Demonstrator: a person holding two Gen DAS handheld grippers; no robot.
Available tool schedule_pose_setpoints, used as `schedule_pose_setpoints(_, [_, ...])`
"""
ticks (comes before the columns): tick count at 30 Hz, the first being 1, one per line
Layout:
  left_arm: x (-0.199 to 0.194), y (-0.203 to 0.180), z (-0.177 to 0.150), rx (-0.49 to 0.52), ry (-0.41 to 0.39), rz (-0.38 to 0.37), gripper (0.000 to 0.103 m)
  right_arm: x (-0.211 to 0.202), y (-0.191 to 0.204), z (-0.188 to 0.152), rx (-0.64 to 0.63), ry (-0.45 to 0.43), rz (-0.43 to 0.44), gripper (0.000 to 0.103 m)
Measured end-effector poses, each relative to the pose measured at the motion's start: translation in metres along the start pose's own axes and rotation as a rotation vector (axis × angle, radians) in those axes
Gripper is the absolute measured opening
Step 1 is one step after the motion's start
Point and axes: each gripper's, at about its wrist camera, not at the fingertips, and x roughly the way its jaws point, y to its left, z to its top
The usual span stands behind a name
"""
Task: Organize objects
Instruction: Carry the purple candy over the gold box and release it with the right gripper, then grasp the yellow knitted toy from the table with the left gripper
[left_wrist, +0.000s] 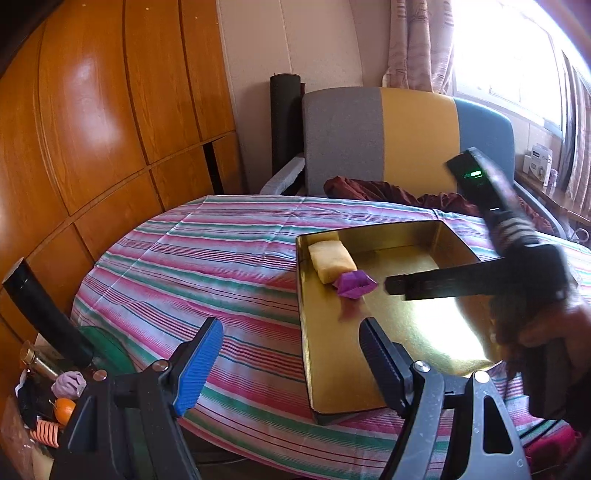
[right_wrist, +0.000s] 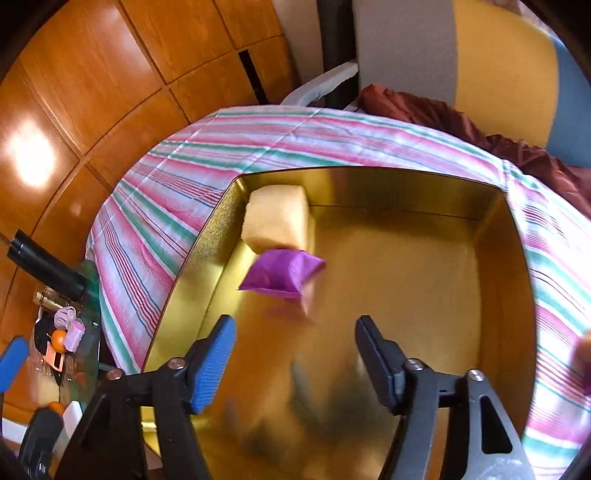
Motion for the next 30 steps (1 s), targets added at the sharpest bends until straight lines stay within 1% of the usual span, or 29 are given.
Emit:
schedule_pose_setpoints(2, [0.0, -0.001, 0.0, 0.0, 0.003, -0.02, 0.077, -0.016, -0.01, -0.007, 0.014, -0.018, -0.01, 0.079])
schedule_pose_setpoints(6, [0.005, -0.007, -0.001, -0.009, 0.034, -0.113, 0.077, -0.052, -0.035, -0.027, 0.053, -0.058, -0.034, 0.088])
schedule_pose_setpoints(10, [0.014, -0.023, -0.001, -0.015, 0.082, -0.196, 0.077, -0.087, -0.073, -0.054, 0.137, -0.078, -0.067, 0.089])
schedule_pose_setpoints(13, [0.019, -0.039, 0.001, 0.003, 0.111, -0.266, 0.072, -0.117, -0.105, -0.076, 0.21, -0.103, -0.103, 0.089])
schedule_pose_setpoints(16, [0.019, -0.063, 0.005, 0.055, 0.115, -0.327, 0.071, -0.154, -0.141, -0.098, 0.282, -0.147, -0.163, 0.089])
schedule_pose_setpoints(19, [0.018, -0.092, 0.011, 0.108, 0.114, -0.422, 0.07, -0.195, -0.18, -0.12, 0.371, -0.201, -0.231, 0.09])
schedule_pose_setpoints(22, [0.015, -0.125, 0.015, 0.18, 0.113, -0.515, 0.07, -0.238, -0.22, -0.145, 0.48, -0.265, -0.311, 0.092])
schedule_pose_setpoints(24, [0.014, -0.151, 0.015, 0.234, 0.117, -0.574, 0.07, -0.265, -0.247, -0.164, 0.561, -0.302, -0.363, 0.097])
schedule_pose_setpoints(26, [0.014, -0.178, 0.014, 0.291, 0.127, -0.627, 0.07, -0.285, -0.271, -0.182, 0.638, -0.326, -0.41, 0.098])
schedule_pose_setpoints(30, [0.009, -0.236, 0.008, 0.4, 0.139, -0.748, 0.068, -0.31, -0.311, -0.214, 0.763, -0.372, -0.463, 0.098])
